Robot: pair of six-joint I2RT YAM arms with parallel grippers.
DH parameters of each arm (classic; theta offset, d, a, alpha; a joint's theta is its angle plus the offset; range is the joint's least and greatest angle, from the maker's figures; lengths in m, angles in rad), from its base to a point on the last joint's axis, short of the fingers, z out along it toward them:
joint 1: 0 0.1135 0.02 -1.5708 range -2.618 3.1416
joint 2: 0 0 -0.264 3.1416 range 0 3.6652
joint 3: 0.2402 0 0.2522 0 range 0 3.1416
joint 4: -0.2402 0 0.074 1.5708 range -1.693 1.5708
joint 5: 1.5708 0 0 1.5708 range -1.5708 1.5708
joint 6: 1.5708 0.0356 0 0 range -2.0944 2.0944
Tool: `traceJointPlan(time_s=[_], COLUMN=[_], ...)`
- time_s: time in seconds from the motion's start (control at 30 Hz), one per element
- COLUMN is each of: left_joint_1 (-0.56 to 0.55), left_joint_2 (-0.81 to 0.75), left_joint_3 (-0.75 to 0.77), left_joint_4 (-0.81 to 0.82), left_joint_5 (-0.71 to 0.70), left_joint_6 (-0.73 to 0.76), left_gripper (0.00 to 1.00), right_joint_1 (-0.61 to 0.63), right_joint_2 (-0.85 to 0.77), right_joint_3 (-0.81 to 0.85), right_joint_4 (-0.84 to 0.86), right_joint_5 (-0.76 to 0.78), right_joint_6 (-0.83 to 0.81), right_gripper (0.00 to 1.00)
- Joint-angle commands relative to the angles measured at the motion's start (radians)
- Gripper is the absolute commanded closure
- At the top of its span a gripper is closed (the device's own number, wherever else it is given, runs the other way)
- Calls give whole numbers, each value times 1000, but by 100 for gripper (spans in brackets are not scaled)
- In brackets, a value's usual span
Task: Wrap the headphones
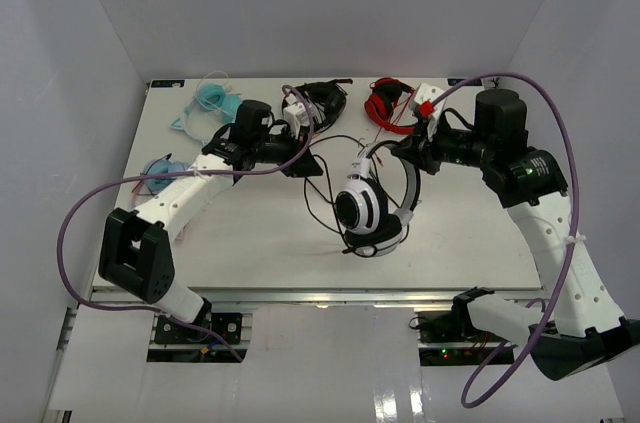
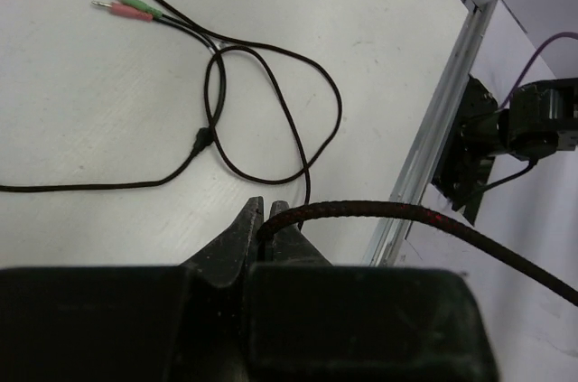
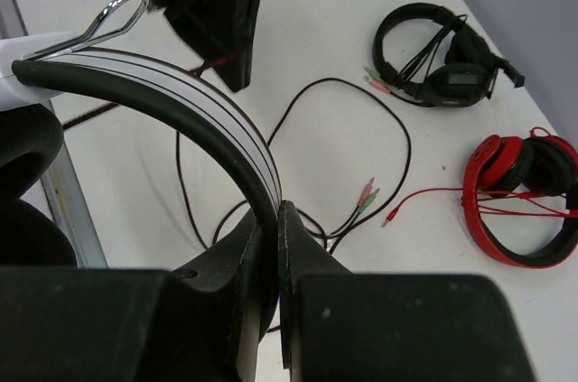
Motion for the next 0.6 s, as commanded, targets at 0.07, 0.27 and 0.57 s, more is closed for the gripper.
traceJointPlan(time_s=[0.07,0.27,0.57], left_joint_1=[-60,-141,-98], left_joint_2=[11,56,240], left_joint_3=[-124,-155,9], left_joint_4=[129,141,214], left_joint_5=[120,113,92], left_joint_6=[-28,-18,-119], left_gripper=[100,100,98], right_joint_1=[-40,-52,-70], right_joint_2=[16,47,-84], right_joint_3=[98,89,-125], right_joint_4=[240,381,495], right_joint_5=[93,134,-207], right_joint_6=[230,343,473], right_gripper=[92,93,92])
